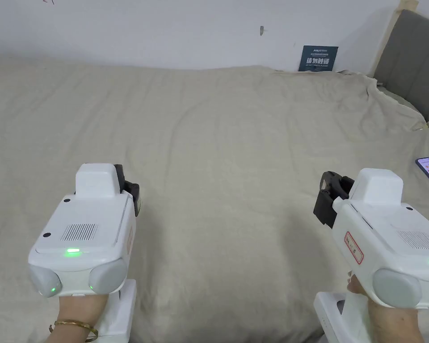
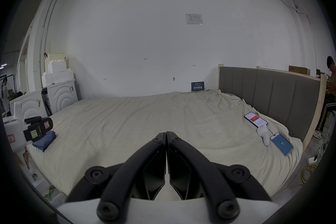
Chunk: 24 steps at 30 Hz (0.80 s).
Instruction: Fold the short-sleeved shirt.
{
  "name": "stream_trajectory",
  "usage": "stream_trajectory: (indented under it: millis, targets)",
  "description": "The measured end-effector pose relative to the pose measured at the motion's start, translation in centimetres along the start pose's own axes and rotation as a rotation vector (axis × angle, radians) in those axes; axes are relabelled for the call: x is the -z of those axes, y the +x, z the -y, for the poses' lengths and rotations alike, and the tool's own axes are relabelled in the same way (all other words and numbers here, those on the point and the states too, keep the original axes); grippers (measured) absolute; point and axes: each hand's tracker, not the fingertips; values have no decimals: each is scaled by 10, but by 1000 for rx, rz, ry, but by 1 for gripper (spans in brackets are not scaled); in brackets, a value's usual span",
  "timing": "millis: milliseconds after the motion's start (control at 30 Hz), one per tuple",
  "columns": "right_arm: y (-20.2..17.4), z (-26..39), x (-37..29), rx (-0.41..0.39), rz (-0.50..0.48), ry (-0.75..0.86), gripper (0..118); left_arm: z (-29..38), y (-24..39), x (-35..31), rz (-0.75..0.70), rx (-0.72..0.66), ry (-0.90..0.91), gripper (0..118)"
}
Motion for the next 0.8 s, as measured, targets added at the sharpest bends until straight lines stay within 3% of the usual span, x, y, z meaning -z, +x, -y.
stream_trajectory:
  millis: [800]
  targets:
    - [0, -4, -3, 0, -4, 10, 0, 1, 4, -1, 4, 24, 5, 0]
